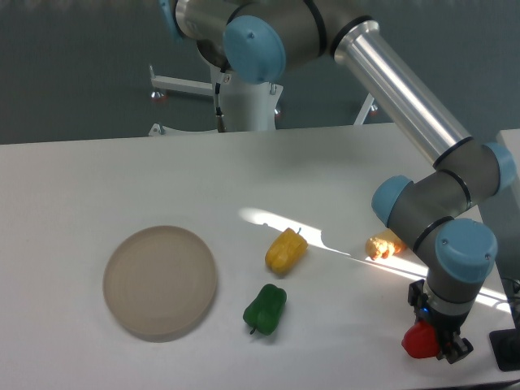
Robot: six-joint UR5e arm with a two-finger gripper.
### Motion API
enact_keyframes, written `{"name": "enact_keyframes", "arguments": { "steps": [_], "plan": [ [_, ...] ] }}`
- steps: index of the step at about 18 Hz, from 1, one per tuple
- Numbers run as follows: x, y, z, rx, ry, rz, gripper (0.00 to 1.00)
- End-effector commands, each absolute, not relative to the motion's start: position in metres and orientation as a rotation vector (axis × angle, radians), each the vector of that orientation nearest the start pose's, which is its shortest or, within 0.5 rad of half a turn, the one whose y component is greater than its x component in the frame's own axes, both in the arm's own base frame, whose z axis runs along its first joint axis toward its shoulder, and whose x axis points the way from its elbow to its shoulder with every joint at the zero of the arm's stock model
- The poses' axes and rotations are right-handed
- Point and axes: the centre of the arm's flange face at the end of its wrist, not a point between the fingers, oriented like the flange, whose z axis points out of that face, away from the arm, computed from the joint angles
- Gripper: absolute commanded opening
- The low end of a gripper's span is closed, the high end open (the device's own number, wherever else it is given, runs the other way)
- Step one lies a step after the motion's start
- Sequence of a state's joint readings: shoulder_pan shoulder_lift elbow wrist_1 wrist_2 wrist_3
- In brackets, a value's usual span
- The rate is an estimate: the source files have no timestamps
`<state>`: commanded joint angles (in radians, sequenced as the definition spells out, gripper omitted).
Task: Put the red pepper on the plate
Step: 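Hold the red bell pepper in the gripper and begin lifting it, then carry the red pepper across the table toward the round plate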
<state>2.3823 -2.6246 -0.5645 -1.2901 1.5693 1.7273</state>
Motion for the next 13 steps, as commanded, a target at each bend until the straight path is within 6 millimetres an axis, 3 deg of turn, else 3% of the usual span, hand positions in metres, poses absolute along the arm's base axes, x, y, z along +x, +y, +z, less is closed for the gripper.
{"name": "enact_keyframes", "arguments": {
  "steps": [6,13],
  "plan": [
    [-0.541,0.704,0.287,-2.747,1.335,0.342,0.63],
    [-0.502,0.694,0.314,-2.775,1.301,0.283,0.63]
  ]
}}
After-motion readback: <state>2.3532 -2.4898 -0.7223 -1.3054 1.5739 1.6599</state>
